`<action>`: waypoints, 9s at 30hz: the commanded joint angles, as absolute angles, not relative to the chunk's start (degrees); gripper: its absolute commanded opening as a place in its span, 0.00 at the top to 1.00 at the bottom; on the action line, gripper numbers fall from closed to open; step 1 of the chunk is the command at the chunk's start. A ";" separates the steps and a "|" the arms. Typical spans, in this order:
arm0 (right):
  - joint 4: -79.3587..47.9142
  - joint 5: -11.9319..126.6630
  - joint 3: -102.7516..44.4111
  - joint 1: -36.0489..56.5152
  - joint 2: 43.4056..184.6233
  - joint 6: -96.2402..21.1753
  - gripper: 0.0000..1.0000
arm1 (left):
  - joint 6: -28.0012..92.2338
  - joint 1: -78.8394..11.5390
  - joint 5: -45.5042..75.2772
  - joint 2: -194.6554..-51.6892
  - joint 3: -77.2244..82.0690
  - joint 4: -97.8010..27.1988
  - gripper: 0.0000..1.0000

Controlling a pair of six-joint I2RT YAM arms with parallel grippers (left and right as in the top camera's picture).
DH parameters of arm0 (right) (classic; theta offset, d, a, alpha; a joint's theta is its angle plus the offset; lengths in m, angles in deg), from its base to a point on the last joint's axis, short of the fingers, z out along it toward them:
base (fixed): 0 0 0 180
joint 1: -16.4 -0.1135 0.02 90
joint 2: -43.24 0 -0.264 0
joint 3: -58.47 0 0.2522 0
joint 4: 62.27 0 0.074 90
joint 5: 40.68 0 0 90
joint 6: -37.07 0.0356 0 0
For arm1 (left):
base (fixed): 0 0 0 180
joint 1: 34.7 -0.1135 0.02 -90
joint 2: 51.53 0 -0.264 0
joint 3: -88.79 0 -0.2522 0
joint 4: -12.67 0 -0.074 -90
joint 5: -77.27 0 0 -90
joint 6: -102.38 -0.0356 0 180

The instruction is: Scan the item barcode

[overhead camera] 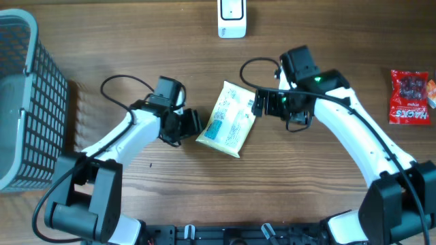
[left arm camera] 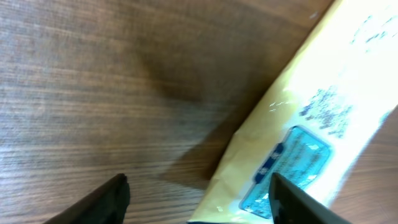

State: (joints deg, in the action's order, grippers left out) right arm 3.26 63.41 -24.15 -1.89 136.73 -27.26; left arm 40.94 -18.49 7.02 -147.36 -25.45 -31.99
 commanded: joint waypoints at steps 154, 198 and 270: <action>10.47 49.73 -35.21 3.36 152.84 -28.77 0.94 | 47.73 -1.88 -39.71 -146.02 0.98 -75.11 0.96; 10.63 51.21 -35.21 3.36 152.87 -31.96 0.94 | 58.90 3.32 -69.90 -164.49 8.87 -94.26 0.96; -27.06 77.81 -18.54 -22.76 154.72 8.32 0.00 | 55.10 -24.87 -30.73 -139.51 5.02 -74.39 0.00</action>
State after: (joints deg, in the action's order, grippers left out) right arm -26.71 80.52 -19.43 -21.45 153.28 3.45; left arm 57.92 -24.59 -31.19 -138.99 5.61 -74.39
